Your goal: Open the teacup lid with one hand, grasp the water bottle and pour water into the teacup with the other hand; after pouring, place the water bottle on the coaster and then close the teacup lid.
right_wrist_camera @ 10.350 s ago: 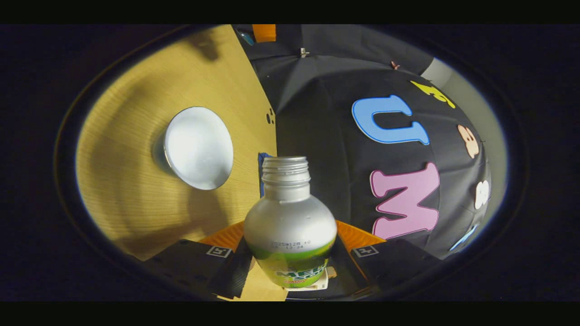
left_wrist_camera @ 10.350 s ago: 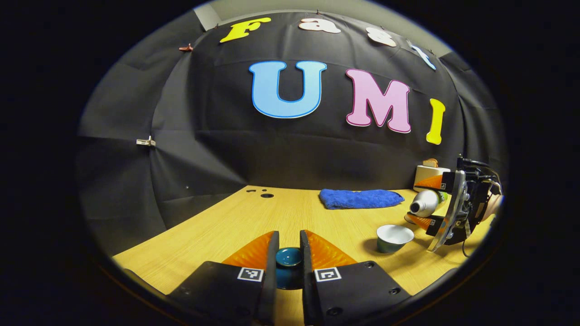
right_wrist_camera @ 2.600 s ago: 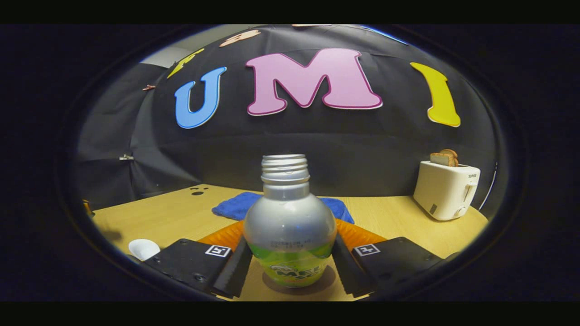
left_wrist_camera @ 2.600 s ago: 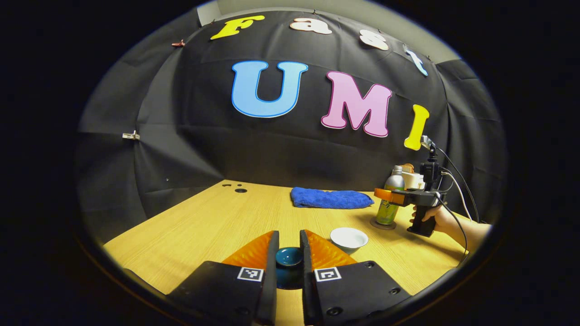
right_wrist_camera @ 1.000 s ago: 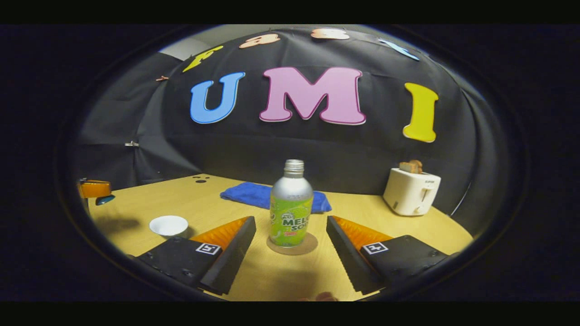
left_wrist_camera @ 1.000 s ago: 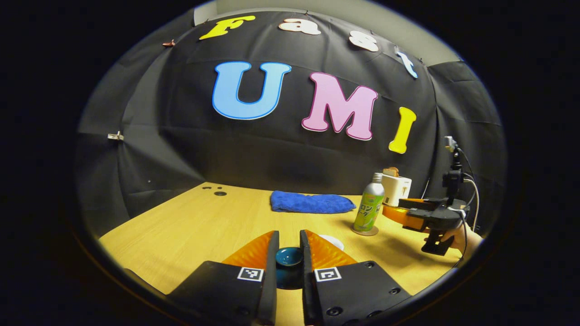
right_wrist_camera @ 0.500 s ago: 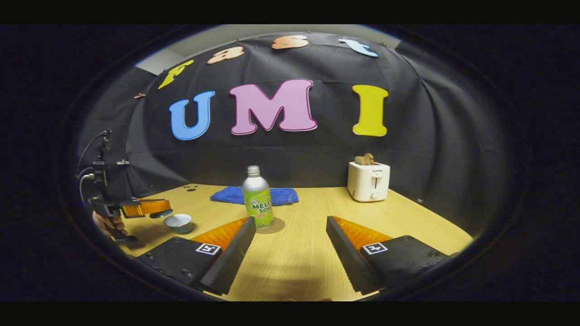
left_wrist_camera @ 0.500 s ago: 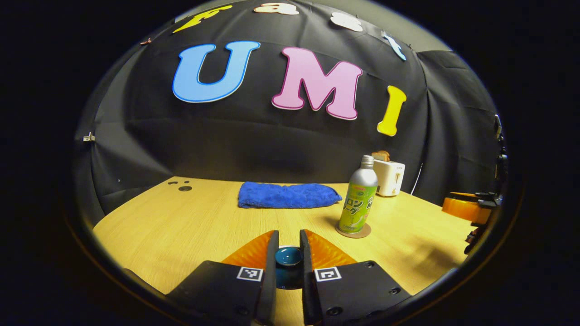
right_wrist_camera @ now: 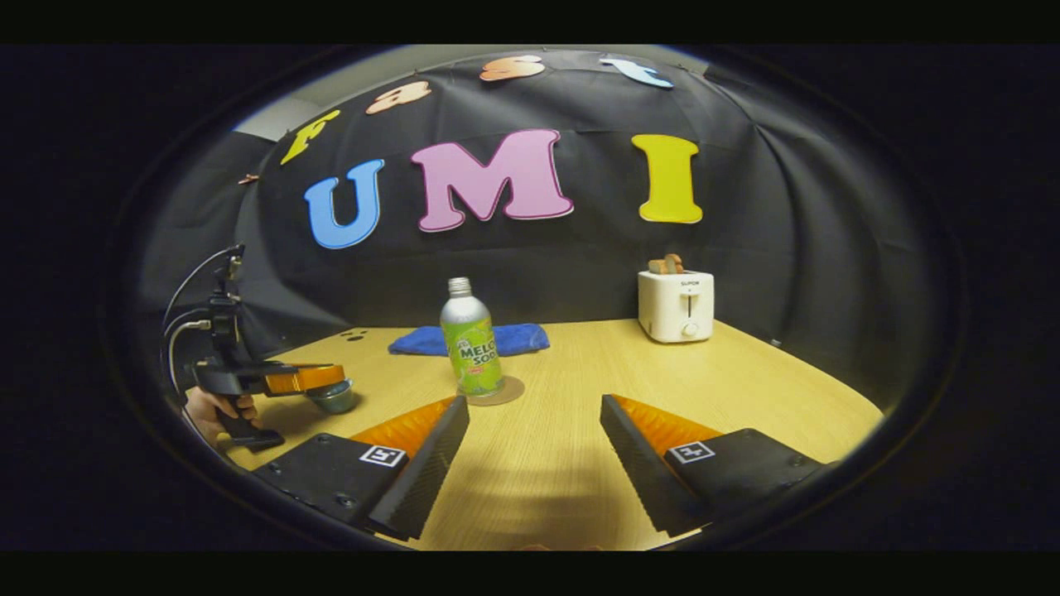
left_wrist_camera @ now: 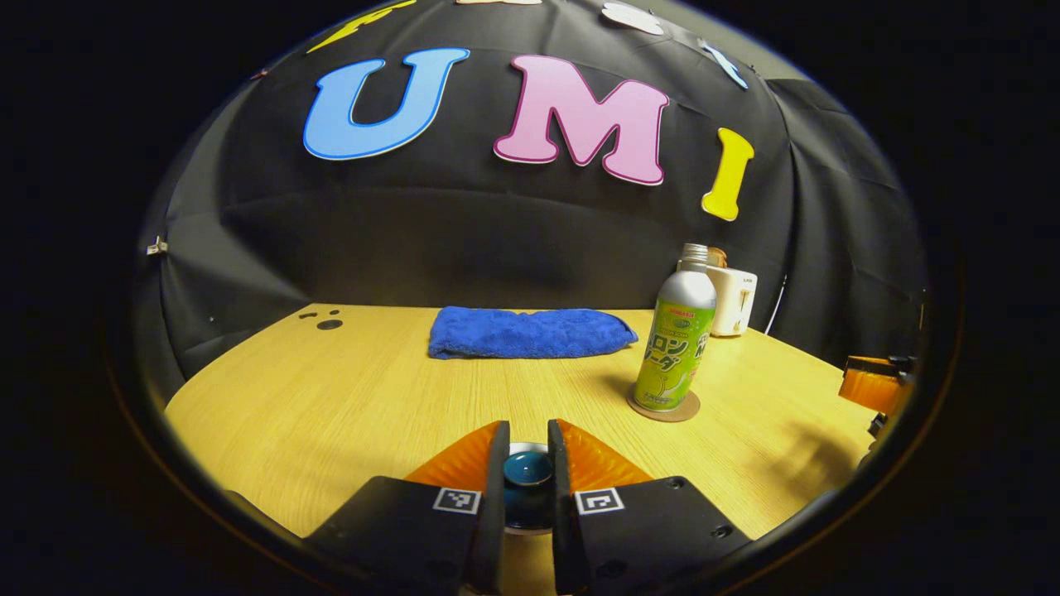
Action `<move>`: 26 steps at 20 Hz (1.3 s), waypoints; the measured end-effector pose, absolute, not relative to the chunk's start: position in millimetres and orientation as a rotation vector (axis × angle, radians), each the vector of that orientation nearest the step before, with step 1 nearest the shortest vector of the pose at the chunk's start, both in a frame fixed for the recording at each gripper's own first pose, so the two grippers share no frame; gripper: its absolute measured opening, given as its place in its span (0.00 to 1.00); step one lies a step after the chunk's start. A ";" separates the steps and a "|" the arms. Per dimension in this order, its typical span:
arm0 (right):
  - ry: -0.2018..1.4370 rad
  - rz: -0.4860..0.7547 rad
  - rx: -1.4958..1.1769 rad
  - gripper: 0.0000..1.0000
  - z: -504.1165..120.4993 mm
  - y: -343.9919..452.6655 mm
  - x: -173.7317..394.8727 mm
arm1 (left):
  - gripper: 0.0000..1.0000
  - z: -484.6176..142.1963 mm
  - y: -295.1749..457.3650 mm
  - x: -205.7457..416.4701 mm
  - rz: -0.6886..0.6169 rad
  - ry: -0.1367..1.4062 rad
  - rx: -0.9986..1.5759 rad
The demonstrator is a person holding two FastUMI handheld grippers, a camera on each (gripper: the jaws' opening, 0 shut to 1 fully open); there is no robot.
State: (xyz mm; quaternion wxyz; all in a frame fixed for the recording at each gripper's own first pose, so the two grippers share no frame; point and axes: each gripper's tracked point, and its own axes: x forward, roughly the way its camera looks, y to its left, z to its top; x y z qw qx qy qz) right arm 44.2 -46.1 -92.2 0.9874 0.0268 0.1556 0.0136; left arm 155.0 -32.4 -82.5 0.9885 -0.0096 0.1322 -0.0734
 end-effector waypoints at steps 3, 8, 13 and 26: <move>0.332 0.059 0.071 0.99 -100.0 -36.4 45.5 | 0.28 -83.5 -34.0 155.8 -0.143 0.269 0.002; 0.336 0.081 0.076 0.99 -102.7 -28.8 47.5 | 0.31 -84.5 -34.1 154.9 -0.145 0.273 0.016; 0.334 0.085 0.085 0.99 -102.2 -28.2 46.5 | 0.61 -72.5 -36.1 148.2 -0.152 0.231 -0.010; 0.255 0.048 0.106 0.98 -63.2 -21.0 43.7 | 0.90 14.0 -18.7 71.2 -0.068 -0.010 -0.017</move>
